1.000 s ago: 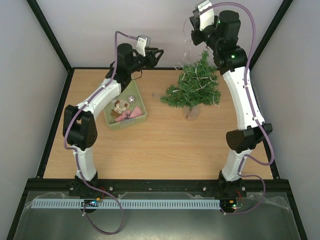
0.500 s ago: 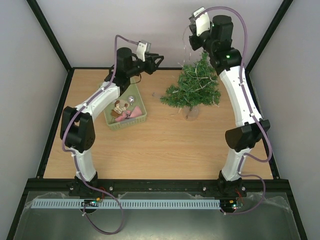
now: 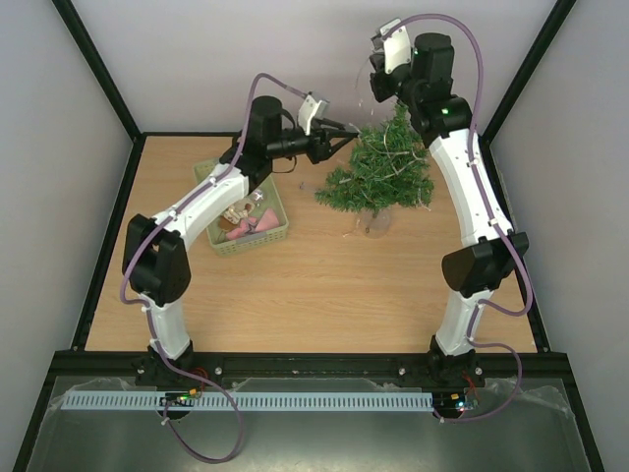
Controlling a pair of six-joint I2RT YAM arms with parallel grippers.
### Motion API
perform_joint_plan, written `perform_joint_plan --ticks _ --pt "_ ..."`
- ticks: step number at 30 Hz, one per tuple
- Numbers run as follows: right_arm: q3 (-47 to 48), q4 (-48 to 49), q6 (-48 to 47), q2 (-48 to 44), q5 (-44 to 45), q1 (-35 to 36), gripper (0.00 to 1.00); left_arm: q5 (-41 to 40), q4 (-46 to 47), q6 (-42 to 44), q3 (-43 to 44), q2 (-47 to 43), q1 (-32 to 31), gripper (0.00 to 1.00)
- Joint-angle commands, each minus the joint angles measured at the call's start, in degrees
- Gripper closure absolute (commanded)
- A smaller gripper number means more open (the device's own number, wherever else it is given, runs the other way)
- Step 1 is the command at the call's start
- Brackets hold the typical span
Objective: Decorate the small christmas tree
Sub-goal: Wrap the decoration item around the Christmas tree.
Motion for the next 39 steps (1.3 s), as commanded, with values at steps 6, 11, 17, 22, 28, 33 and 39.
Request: perform_joint_plan --ticks 6,11,17,22,28,33,39 --pt "-1.40 2.28 2.50 -1.40 -1.86 -0.21 0.98 2.06 -13.91 9.32 0.59 -3.25 -2.25 0.60" --pt "-1.56 2.53 2.98 -1.60 -2.63 -0.22 0.98 0.96 -16.18 9.96 -0.61 -4.10 -3.12 0.60" --pt "-2.47 3.00 3.42 -2.10 -2.81 -0.15 0.98 1.26 -17.02 9.78 1.20 -2.44 -3.84 0.59" --pt "-2.95 3.04 3.03 -2.20 -1.96 -0.20 0.98 1.96 -16.69 8.91 1.41 -1.62 -4.49 0.59" --pt "-3.22 3.11 3.34 -2.19 -1.68 -0.19 0.98 2.75 -15.81 8.34 1.06 -1.10 -5.09 0.63" --pt "-3.37 3.00 3.25 -2.11 -1.59 -0.23 0.98 2.59 -16.40 7.72 1.08 -1.50 -5.11 0.62" --pt "-3.28 3.44 3.59 -2.12 -1.65 -0.21 0.98 3.60 -14.43 4.00 0.95 -1.99 -5.14 0.60"
